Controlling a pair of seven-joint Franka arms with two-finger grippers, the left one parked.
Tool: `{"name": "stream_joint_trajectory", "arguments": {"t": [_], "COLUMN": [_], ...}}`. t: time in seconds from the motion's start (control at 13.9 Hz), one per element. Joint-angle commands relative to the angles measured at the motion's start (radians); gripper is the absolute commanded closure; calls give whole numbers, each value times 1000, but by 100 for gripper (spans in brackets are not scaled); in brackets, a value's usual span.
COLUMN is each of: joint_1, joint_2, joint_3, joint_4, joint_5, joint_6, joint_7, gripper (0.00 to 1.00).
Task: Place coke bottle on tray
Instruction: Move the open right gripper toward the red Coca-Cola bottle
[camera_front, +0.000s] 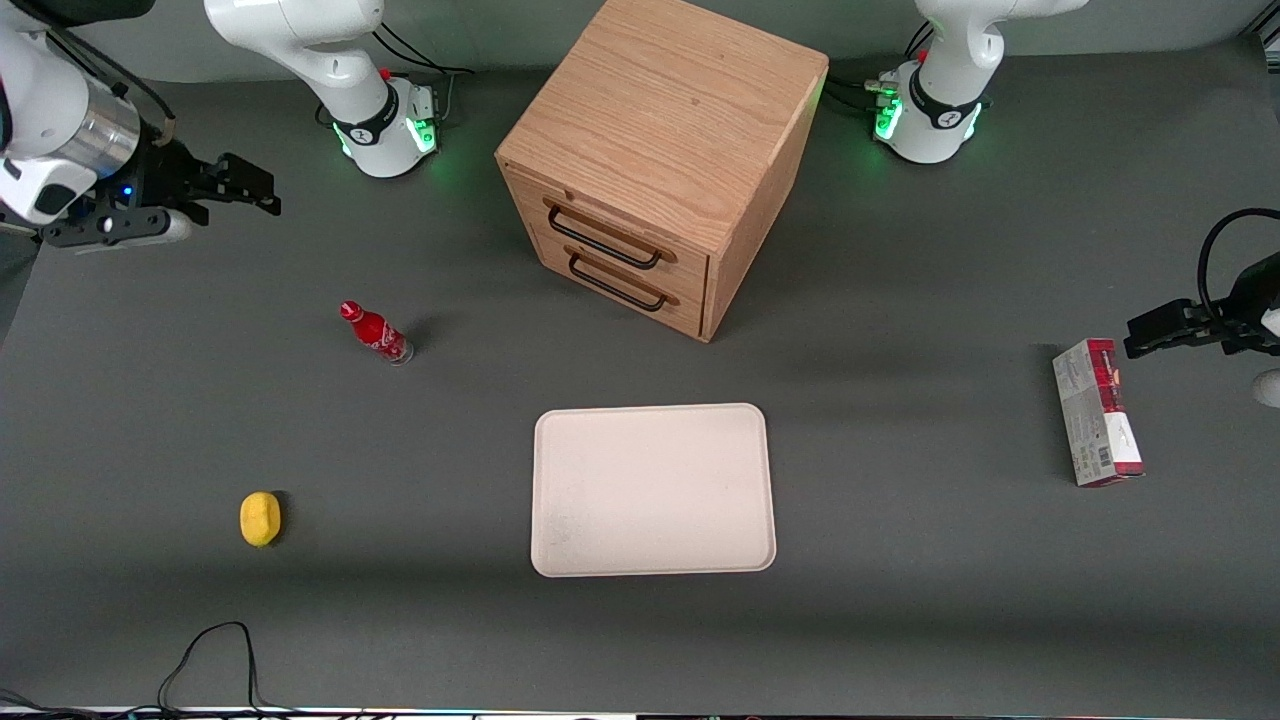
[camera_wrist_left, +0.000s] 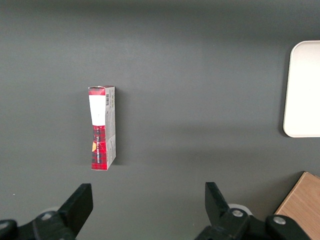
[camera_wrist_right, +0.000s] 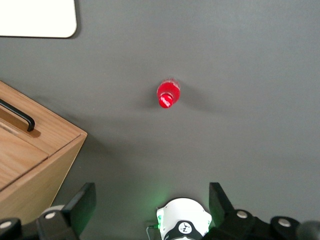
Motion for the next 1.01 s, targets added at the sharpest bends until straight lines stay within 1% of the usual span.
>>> {"name": "stream_joint_trajectory", "arguments": {"t": [0.0, 0.14, 0.29, 0.65, 0.86, 0.93], "joint_1": [1, 1, 4, 44, 44, 44], "joint_2": [-38, -39, -42, -23, 22, 40], "joint_3": [1, 1, 3, 3, 3, 3], "joint_4": [-66, -105, -183, -357, -466, -478], "joint_5": [12, 12, 10, 10, 10, 10], "joint_6": [35, 78, 156, 395, 582, 618], "joint_7": [18, 18, 18, 16, 2, 2], "gripper": [0, 0, 0, 0, 0, 0]}}
